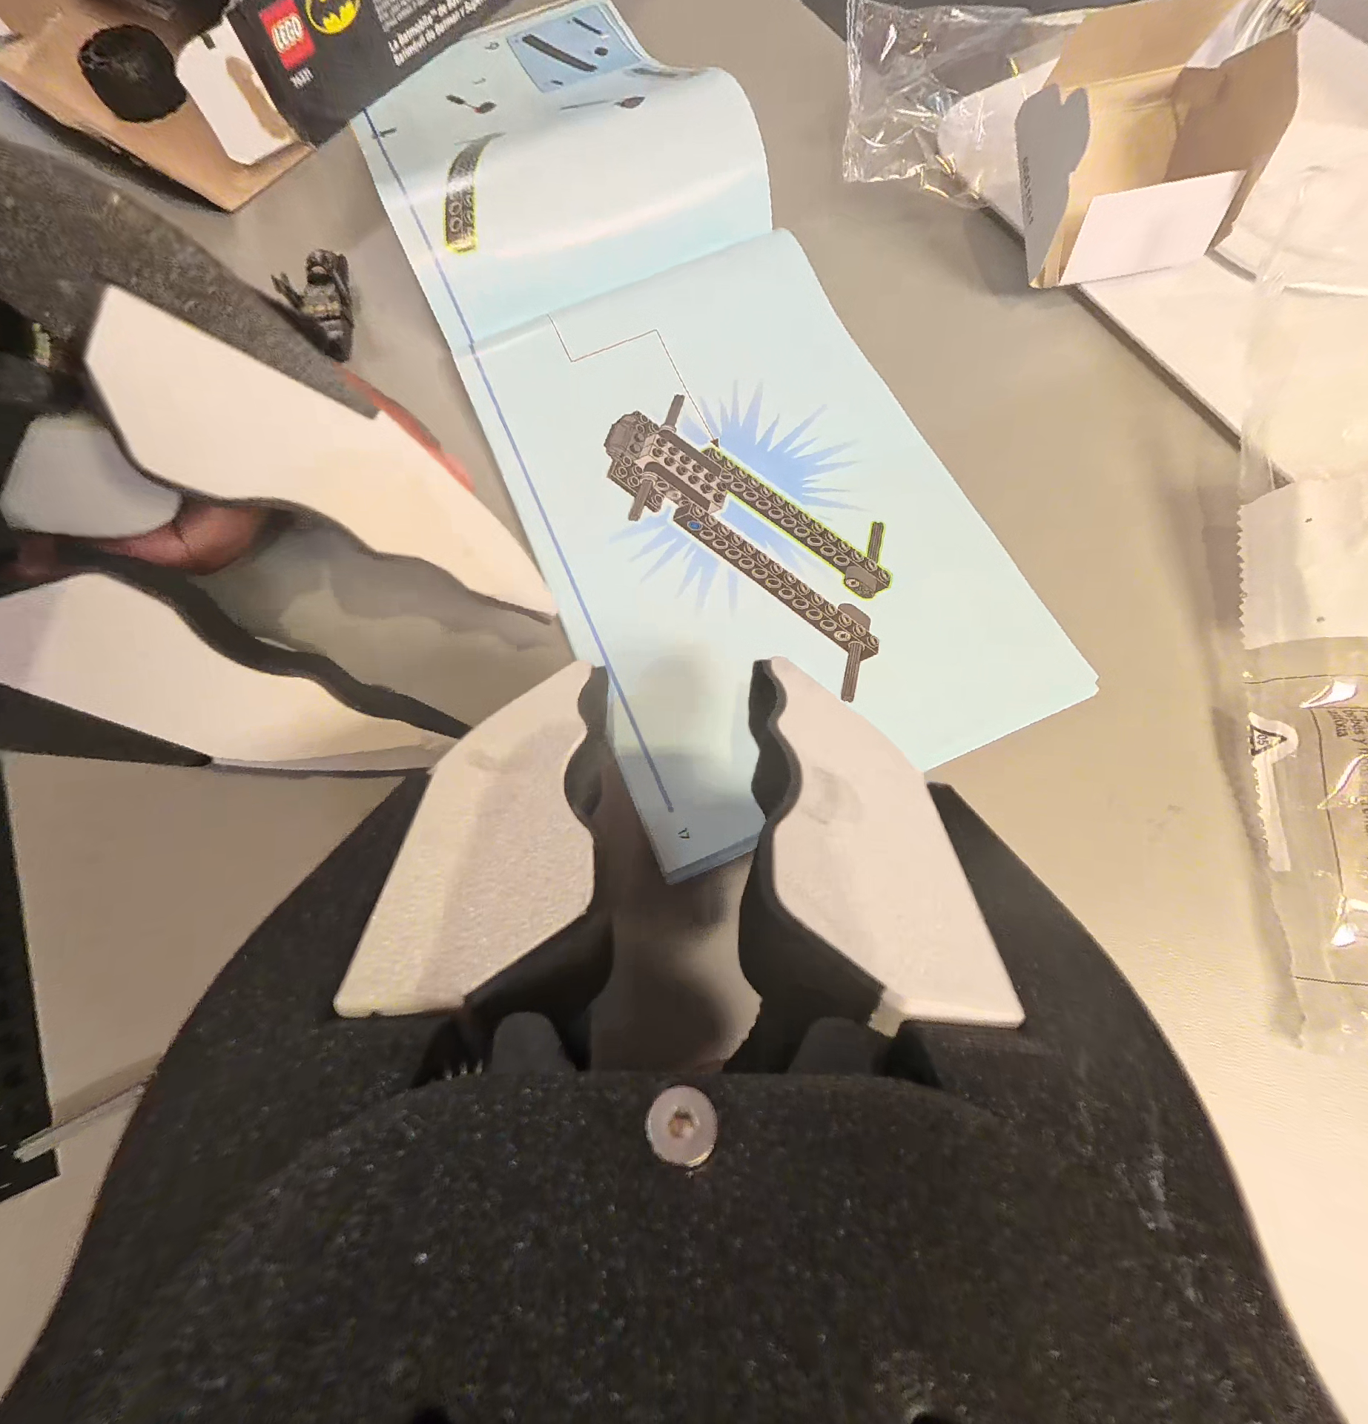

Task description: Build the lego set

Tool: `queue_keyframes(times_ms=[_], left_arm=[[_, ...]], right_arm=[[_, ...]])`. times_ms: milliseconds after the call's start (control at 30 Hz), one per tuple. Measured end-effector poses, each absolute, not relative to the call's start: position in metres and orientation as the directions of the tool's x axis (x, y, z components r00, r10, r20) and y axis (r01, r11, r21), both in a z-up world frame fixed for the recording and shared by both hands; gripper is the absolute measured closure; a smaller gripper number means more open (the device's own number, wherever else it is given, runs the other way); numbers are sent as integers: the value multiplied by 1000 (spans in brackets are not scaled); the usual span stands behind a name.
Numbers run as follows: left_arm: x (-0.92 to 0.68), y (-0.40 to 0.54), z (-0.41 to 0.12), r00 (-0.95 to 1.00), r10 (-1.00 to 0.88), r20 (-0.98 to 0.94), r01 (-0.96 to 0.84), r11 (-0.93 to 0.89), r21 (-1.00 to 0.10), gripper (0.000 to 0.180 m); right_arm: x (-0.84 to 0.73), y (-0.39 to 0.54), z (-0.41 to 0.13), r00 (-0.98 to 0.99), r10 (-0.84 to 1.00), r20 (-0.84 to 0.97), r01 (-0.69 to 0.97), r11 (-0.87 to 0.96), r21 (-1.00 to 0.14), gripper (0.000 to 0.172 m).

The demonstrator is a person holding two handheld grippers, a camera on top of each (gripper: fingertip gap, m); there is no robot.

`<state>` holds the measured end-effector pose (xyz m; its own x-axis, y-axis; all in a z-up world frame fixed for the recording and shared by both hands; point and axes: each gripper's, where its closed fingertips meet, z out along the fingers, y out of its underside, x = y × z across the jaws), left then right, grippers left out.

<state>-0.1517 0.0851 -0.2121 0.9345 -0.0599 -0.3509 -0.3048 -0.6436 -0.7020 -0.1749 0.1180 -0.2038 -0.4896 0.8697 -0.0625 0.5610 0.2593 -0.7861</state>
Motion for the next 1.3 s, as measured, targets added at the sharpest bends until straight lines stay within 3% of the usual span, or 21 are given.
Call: queue_keyframes(times_ms=[200, 300, 433, 533, 800, 1100, 1167, 1300], left_arm=[[-163, 84, -207, 992, 3, -125, -95, -632, -769, 135], [-165, 84, -210, 999, 9, -41, -26, -642, -766, 132], [-162, 85, -215, 997, -15, -72, -63, -667, -743, 130], [-160, 85, -217, 995, -29, -96, -90, -676, -732, 130], [-161, 85, -216, 997, -23, -73, -70, -671, -739, 130], [-159, 84, -217, 997, -35, -75, -79, -674, -734, 130], [-159, 85, -217, 996, -38, -78, -83, -676, -732, 130], [-158, 85, -218, 996, -42, -84, -91, -679, -728, 130]], right_arm=[[-172, 129, -218, -504, 846, 170, 536, 462, -707, 120], [-168, 130, -216, -522, 842, 140, 529, 448, -720, 116], [-160, 126, -222, -574, 809, 131, 532, 489, -691, 116], [-158, 123, -223, -593, 797, 115, 529, 494, -690, 122], [-154, 117, -224, -630, 765, 133, 500, 530, -685, 160], [-151, 113, -223, -658, 734, 166, 458, 566, -685, 172], [-152, 113, -220, -654, 737, 170, 448, 559, -698, 164], [-159, 125, -215, -599, 781, 175, 469, 520, -714, 113]])
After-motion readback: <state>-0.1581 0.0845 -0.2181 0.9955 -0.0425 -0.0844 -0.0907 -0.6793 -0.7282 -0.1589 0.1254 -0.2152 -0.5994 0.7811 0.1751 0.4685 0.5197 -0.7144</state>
